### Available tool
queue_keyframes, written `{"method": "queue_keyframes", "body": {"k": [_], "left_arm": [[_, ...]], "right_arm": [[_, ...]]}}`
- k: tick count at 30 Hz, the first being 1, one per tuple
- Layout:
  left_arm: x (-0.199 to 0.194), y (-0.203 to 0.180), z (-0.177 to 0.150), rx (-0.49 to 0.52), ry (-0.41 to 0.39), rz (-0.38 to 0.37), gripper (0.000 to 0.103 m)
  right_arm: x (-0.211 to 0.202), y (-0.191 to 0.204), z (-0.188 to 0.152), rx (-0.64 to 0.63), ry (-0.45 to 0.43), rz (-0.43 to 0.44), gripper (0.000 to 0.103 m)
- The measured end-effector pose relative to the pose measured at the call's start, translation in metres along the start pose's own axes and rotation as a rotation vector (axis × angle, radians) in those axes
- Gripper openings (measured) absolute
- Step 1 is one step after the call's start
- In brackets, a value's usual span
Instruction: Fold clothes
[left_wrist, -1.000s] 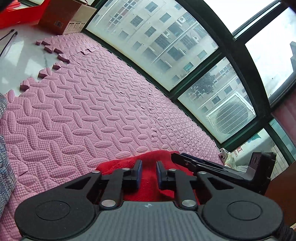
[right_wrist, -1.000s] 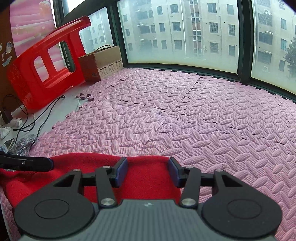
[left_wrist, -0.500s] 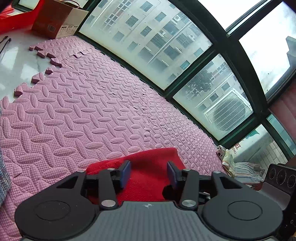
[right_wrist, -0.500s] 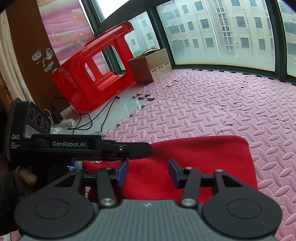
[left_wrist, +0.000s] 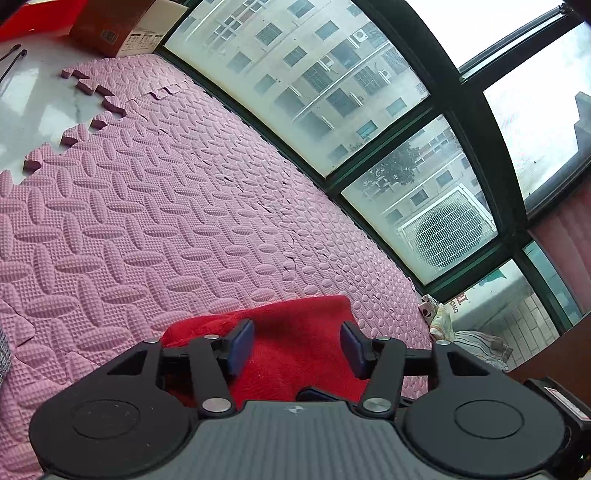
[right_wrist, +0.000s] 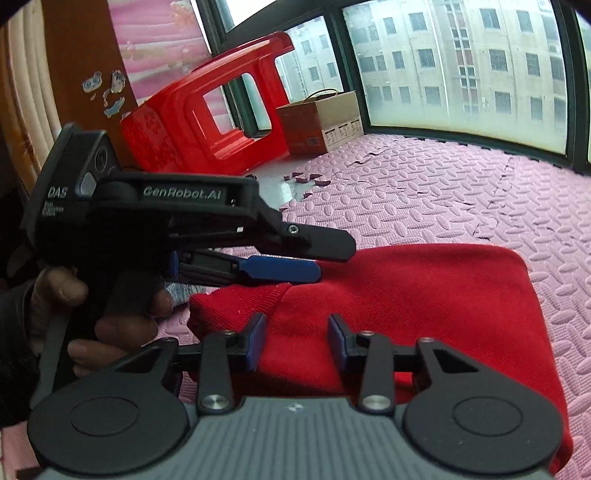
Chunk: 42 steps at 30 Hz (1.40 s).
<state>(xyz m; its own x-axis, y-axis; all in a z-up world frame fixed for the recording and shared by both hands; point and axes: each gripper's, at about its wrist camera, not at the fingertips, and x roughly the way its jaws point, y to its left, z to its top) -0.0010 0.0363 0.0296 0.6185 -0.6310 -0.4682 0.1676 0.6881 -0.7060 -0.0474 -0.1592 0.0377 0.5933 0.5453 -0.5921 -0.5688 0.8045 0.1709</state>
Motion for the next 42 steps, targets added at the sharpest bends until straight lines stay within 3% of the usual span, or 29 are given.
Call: {"method": "queue_keyframes", "body": {"k": [4, 16, 24, 29, 34, 42], "left_arm": [[0.0, 0.005, -0.002, -0.013, -0.007, -0.007, 0.054], [-0.002, 0.009, -0.003, -0.021, -0.02, -0.02, 0.049], [-0.002, 0.009, -0.005, -0.017, -0.027, -0.018, 0.048], [-0.002, 0.008, -0.006, -0.012, -0.033, -0.011, 0.048], [-0.003, 0.009, -0.006, -0.003, -0.032, -0.007, 0.044], [-0.003, 0.008, -0.008, 0.004, -0.038, -0.002, 0.044]], "right_arm": [[0.003, 0.02, -0.012, -0.127, -0.025, -0.07, 0.036], [-0.025, 0.019, 0.009, -0.081, -0.062, -0.023, 0.034], [-0.01, 0.019, -0.002, -0.091, -0.006, -0.009, 0.033], [-0.004, 0.029, -0.01, -0.164, -0.01, -0.045, 0.033], [-0.029, 0.015, -0.007, -0.092, -0.029, -0.035, 0.033], [-0.069, -0.026, -0.016, 0.003, -0.025, -0.152, 0.035]]}}
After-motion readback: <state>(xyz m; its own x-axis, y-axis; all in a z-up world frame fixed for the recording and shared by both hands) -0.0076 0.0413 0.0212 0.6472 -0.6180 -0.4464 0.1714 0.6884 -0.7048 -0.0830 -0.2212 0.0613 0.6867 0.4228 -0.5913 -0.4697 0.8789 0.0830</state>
